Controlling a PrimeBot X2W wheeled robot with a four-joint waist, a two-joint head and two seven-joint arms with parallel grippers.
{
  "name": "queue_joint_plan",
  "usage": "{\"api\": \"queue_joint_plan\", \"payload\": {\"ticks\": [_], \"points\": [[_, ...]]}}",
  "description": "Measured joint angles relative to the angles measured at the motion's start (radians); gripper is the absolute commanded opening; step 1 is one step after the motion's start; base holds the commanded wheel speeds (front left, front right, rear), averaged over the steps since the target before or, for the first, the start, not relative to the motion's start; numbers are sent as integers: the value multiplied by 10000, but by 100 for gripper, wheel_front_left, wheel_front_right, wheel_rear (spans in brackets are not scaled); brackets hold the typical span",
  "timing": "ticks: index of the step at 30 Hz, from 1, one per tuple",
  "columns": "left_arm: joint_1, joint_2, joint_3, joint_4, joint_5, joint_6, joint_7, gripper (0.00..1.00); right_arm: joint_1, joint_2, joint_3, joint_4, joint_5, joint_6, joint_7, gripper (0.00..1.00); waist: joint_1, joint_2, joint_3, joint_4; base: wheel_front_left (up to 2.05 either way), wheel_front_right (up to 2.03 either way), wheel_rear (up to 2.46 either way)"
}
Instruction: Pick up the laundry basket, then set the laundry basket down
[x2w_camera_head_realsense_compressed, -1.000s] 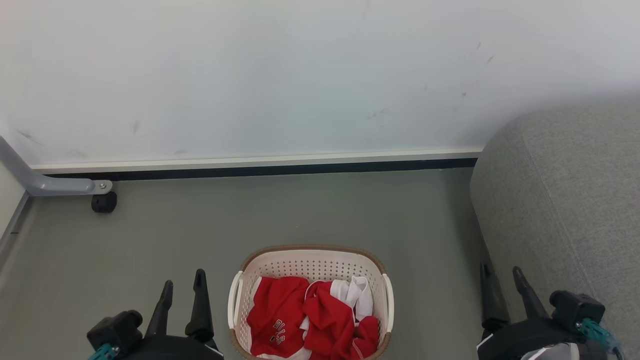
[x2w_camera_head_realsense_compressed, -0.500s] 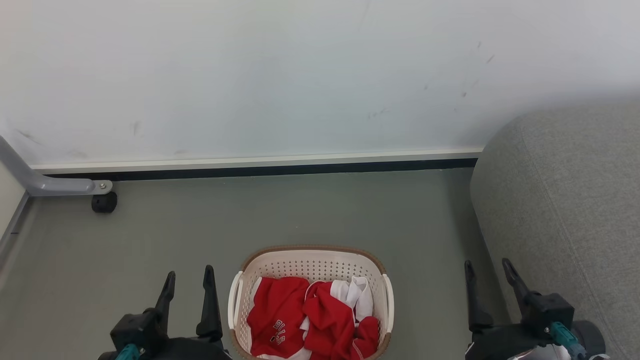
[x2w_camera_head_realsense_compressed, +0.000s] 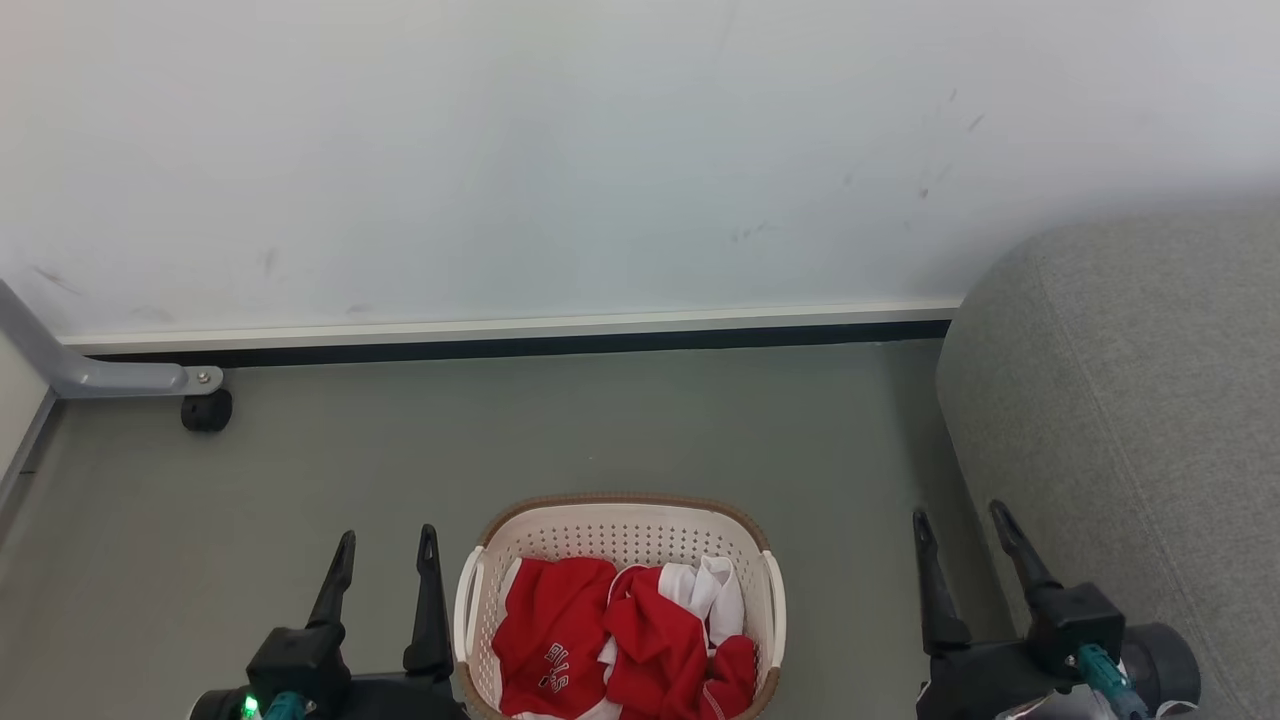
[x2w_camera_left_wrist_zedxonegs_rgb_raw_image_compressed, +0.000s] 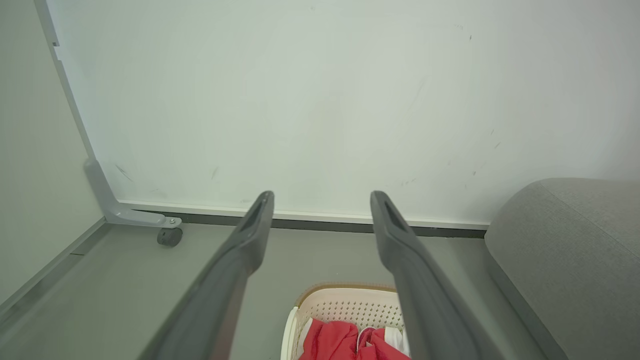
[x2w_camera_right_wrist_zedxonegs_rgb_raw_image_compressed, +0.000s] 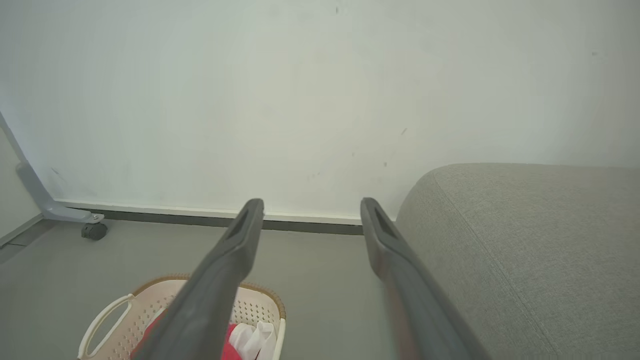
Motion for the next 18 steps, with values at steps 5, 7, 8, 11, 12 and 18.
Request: {"api": "queue_joint_plan", "payload": {"ticks": [5,7,8,11,12,18], "points": [[1,-2,13,-8,12,0,0,100,10,115,-163,-59,351,2,-2,100,0,0,-7,-10,0,0,0],[2,-6,31,-10,36,0,0,100,12,130,-190,-84,508,2,-2,100,0,0,-7,-15,0,0,0],[2,-6,38,-12,36,-2,0,100,14,132,-194,-92,535,2,-2,100,0,0,-6,-17,0,0,0],[2,-6,27,-40,36,0,0,100,55,132,-230,-192,570,2,-2,100,0,0,18,-13,0,0,0],[0,-8,6,-44,38,0,0,100,71,130,-247,-203,570,2,-2,100,0,0,33,-4,0,0,0],[0,-19,40,-48,63,0,0,100,73,140,-257,-215,581,2,-2,100,1,0,81,33,0,0,0]]}}
